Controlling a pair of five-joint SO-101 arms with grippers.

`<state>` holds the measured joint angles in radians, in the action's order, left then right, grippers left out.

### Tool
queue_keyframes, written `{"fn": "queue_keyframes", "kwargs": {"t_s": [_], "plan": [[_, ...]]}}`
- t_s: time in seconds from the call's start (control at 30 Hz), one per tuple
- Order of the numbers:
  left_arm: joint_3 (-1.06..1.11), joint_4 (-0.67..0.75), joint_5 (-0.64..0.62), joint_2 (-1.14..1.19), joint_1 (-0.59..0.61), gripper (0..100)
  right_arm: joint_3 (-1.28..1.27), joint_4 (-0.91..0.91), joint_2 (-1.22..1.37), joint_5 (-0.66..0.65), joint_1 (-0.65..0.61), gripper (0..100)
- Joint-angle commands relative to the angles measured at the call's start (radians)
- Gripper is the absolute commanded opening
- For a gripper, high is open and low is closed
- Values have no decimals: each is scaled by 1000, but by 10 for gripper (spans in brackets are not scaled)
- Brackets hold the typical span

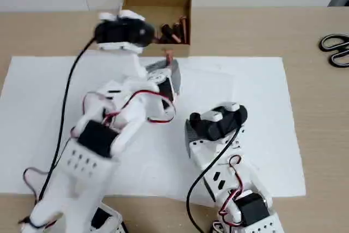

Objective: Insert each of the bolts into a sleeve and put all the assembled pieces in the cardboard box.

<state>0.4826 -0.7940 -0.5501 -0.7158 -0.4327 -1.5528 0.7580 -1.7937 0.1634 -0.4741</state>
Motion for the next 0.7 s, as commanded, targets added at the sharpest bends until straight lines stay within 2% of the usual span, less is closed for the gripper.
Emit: {"fn": "queue_keyframes", "kwargs": {"t_s": [0.0, 0.33, 0.5, 0.67], "plan": [[54, 155, 66, -121, -2, 6, 29, 4, -16, 28, -2, 4], [472, 503, 176, -176, -109, 6, 23, 2, -18, 29, -7, 4], [524, 517, 172, -180, -109, 6, 31, 2, -18, 25, -48, 4], [516, 446, 149, -180, -137, 6, 31, 2, -18, 25, -54, 4]]}}
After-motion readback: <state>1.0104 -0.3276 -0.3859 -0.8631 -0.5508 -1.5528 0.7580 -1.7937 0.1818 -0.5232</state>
